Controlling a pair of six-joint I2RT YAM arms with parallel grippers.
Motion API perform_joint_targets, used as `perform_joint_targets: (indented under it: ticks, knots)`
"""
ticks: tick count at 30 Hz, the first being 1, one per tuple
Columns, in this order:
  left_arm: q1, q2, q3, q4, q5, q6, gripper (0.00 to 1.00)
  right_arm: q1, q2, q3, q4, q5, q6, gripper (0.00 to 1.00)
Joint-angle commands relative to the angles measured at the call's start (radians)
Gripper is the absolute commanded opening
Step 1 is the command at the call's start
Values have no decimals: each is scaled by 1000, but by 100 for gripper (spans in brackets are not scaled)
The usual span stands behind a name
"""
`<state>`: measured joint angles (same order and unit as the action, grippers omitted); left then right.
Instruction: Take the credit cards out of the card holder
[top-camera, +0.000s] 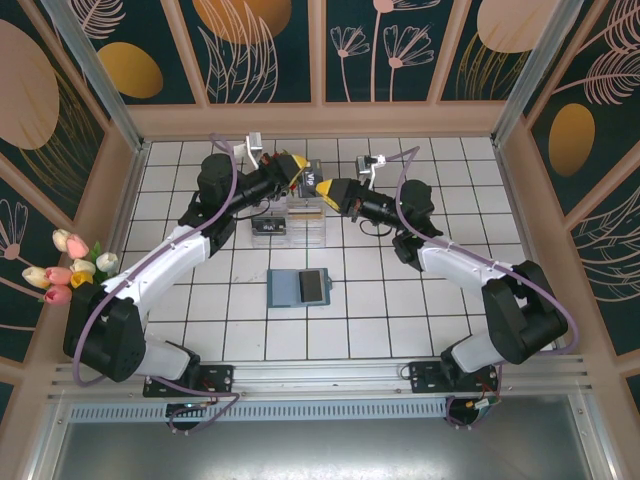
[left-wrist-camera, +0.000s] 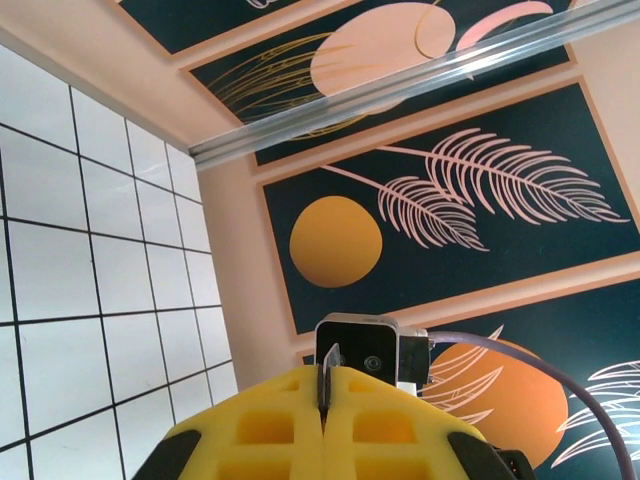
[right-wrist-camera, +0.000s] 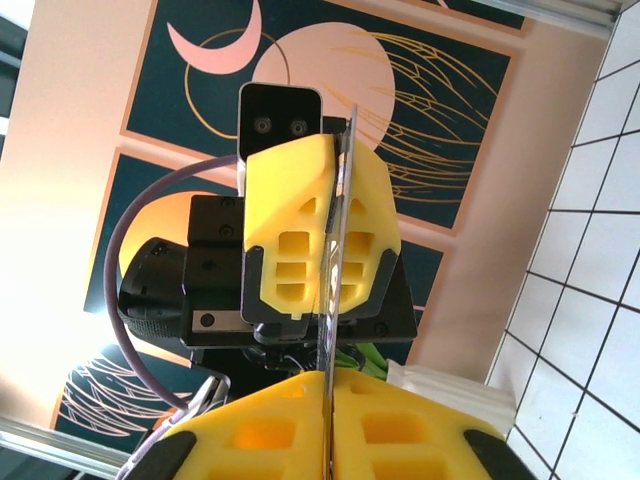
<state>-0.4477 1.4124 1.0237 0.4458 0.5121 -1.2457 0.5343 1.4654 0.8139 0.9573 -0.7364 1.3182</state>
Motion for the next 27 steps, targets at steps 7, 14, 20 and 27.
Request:
perform_joint_targets:
  ticks: [7,14,20,27]
  knots:
    - [27,-94,-2,-288,-176,140,61,-8,-7,57,-261,40,-280,0]
    - [101,-211,-124,-480,-259,165,90,3,14,218,-774,115,-813,0]
    - [174,-278,-278,-539,-262,165,97,27,73,333,-954,151,-1121,0]
    - [211,-353,-423,-613,-331,204,98,105,191,485,-1056,198,-1479,0]
